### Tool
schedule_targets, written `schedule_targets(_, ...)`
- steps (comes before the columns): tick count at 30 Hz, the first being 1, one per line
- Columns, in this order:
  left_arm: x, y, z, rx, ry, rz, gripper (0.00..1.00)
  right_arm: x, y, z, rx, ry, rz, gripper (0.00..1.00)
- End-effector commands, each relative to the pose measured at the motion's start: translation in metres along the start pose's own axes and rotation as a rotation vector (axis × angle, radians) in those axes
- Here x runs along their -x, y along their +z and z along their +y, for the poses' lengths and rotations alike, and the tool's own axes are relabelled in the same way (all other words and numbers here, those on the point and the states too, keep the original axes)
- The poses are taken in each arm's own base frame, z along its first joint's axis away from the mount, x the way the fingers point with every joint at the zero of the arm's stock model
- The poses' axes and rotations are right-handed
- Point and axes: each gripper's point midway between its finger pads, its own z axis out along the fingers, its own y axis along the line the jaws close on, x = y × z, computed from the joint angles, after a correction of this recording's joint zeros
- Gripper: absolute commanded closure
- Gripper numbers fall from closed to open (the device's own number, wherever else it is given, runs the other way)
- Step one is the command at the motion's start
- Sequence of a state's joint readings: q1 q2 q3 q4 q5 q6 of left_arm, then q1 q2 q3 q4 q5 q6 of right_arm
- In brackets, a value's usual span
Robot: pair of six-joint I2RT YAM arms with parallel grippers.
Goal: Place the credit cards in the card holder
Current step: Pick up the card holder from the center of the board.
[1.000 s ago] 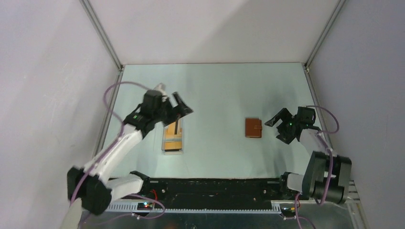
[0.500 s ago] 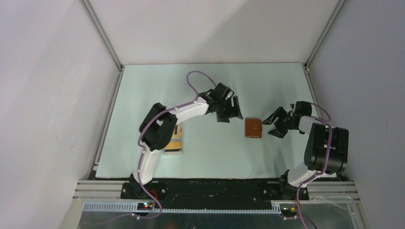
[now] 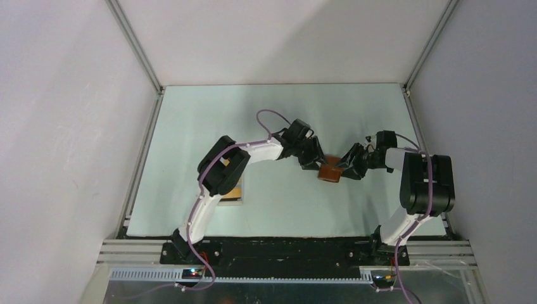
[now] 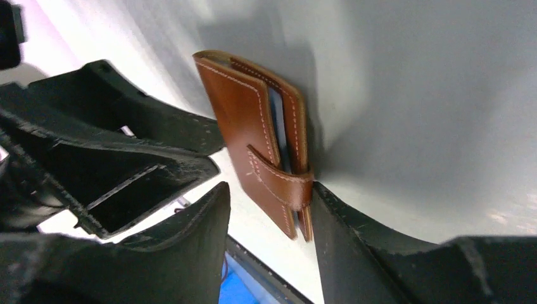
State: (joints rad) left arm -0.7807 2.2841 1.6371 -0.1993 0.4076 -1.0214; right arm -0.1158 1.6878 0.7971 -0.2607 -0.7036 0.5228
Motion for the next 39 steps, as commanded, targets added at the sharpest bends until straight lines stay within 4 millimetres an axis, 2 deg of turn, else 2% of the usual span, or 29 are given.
schedule_targets(1, -0.012, 0.001, -0.021, -0.167, -0.054, 0.021, 0.48, -0.009, -0.003, 0.038, 0.146, -0.038, 0.068, 0.49)
schedule_targets(5, -0.019, -0.007, -0.015, -0.164, -0.057, 0.007, 0.52, -0.015, -0.006, 0.061, 0.186, -0.092, 0.058, 0.51)
schedule_targets(9, -0.022, -0.024, -0.025, -0.186, -0.033, -0.013, 0.59, -0.018, -0.010, 0.084, 0.246, -0.137, 0.034, 0.58)
schedule_targets(10, -0.021, -0.033, -0.034, -0.203, -0.022, -0.025, 0.60, -0.022, -0.013, 0.092, 0.262, -0.156, 0.033, 0.60)
schedule_targets(11, -0.022, -0.036, -0.029, -0.194, -0.021, -0.033, 0.61, -0.025, -0.014, 0.098, 0.276, -0.170, 0.037, 0.64)
schedule_targets(12, -0.021, -0.046, -0.037, -0.209, -0.008, -0.050, 0.61, -0.026, -0.020, 0.105, 0.290, -0.189, 0.022, 0.66)
schedule_targets(13, -0.022, -0.049, -0.032, -0.197, -0.005, -0.061, 0.61, -0.026, -0.022, 0.107, 0.293, -0.194, 0.012, 0.73)
schedule_targets(14, -0.020, -0.058, -0.039, -0.209, 0.007, -0.084, 0.61, -0.025, -0.028, 0.112, 0.296, -0.213, -0.011, 0.77)
schedule_targets(15, -0.023, -0.061, -0.035, -0.198, 0.010, -0.089, 0.59, -0.026, -0.030, 0.113, 0.290, -0.221, -0.019, 0.85)
schedule_targets(16, -0.021, -0.069, -0.040, -0.206, 0.018, -0.114, 0.58, -0.027, -0.033, 0.116, 0.285, -0.239, -0.036, 0.87)
schedule_targets(20, -0.027, -0.082, -0.033, -0.195, 0.024, -0.132, 0.52, -0.042, -0.029, 0.110, 0.231, -0.309, -0.007, 0.90)
schedule_targets(22, -0.031, -0.087, -0.023, -0.174, 0.025, -0.144, 0.48, -0.052, -0.027, 0.103, 0.178, -0.326, 0.018, 0.91)
schedule_targets(25, -0.039, -0.100, -0.006, -0.143, 0.043, -0.166, 0.44, -0.060, -0.033, 0.105, 0.168, -0.387, 0.009, 0.94)
schedule_targets(26, -0.045, -0.101, 0.006, -0.125, 0.040, -0.161, 0.41, -0.063, -0.036, 0.107, 0.177, -0.409, 0.016, 0.96)
schedule_targets(27, -0.042, -0.113, 0.003, -0.138, 0.044, -0.186, 0.40, -0.065, -0.042, 0.111, 0.194, -0.435, 0.007, 0.98)
schedule_targets(28, -0.047, -0.116, 0.015, -0.117, 0.039, -0.186, 0.38, -0.067, -0.046, 0.112, 0.198, -0.463, 0.005, 1.00)
schedule_targets(30, -0.043, -0.147, 0.006, -0.158, 0.069, -0.249, 0.34, -0.073, -0.064, 0.128, 0.256, -0.542, -0.023, 1.00)
schedule_targets(31, -0.040, -0.156, 0.006, -0.168, 0.075, -0.268, 0.33, -0.077, -0.070, 0.133, 0.289, -0.579, -0.020, 1.00)
schedule_targets(36, -0.041, -0.223, -0.020, -0.294, 0.264, -0.373, 0.22, -0.105, -0.110, 0.168, 0.478, -0.737, -0.019, 1.00)
schedule_targets(39, -0.045, -0.254, -0.037, -0.364, 0.406, -0.429, 0.14, -0.126, -0.128, 0.184, 0.599, -0.775, 0.039, 1.00)
